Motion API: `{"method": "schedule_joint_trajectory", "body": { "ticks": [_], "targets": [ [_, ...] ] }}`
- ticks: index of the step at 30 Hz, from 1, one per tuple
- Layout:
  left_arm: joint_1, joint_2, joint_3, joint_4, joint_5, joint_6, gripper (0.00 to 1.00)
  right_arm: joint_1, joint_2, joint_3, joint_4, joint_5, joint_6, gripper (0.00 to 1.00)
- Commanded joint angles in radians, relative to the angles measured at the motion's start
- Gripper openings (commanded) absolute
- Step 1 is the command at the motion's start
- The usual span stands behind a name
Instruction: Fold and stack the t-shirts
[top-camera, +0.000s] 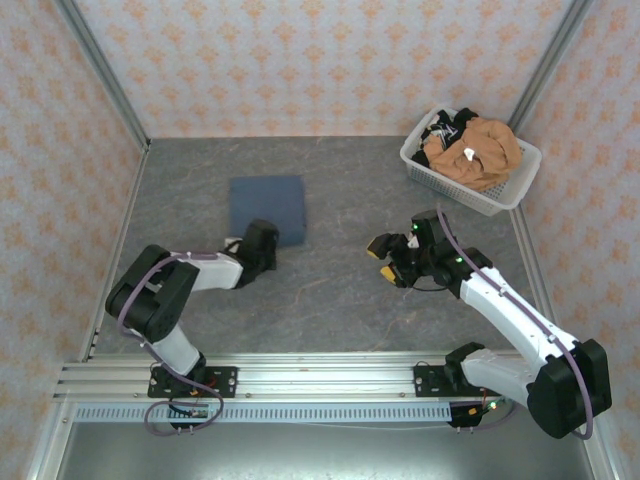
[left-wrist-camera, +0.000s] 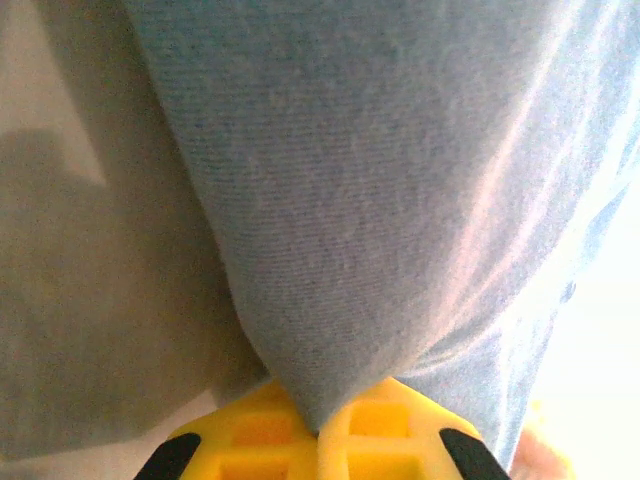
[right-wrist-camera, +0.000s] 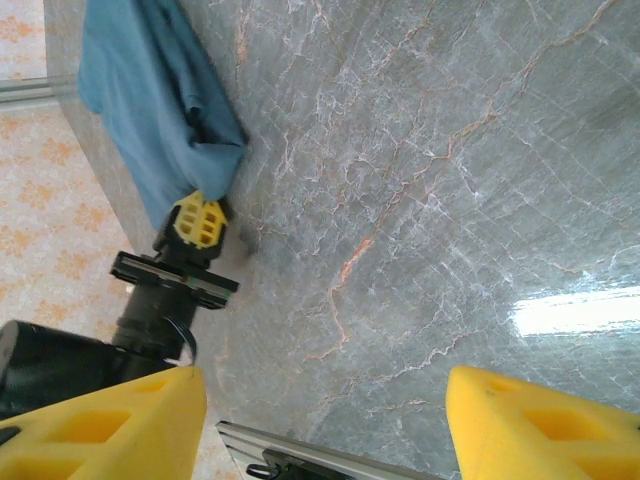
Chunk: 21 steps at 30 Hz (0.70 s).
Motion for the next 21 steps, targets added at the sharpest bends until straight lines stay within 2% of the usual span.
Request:
{"method": "schedule_joint_trajectory", "body": {
  "ticks": [1,5,10,14,21],
  "targets": [
    [0.141,-0.01,0.02,-0.069,0.106,0.218,0.0,0.003,0.011,0.004,0.027,0.022,0.017,0.65],
    [0.34,0.078,0.137,-0.12,0.232,0.409,0.0,0.003,0.042,0.021,0.038,0.015,0.014,0.65],
    [0.496,0.227,0.36,-0.205,0.349,0.597,0.0,0.002,0.078,0.048,0.043,0.01,0.005,0.64],
    [0.573,0.345,0.545,-0.35,0.391,0.716,0.0,0.003,0.101,0.068,0.05,0.003,-0.001,0.64],
    [0.625,0.45,0.724,-0.435,0.428,0.772,0.0,0.002,0.141,0.105,0.046,0.001,-0.013,0.64]
  ]
}}
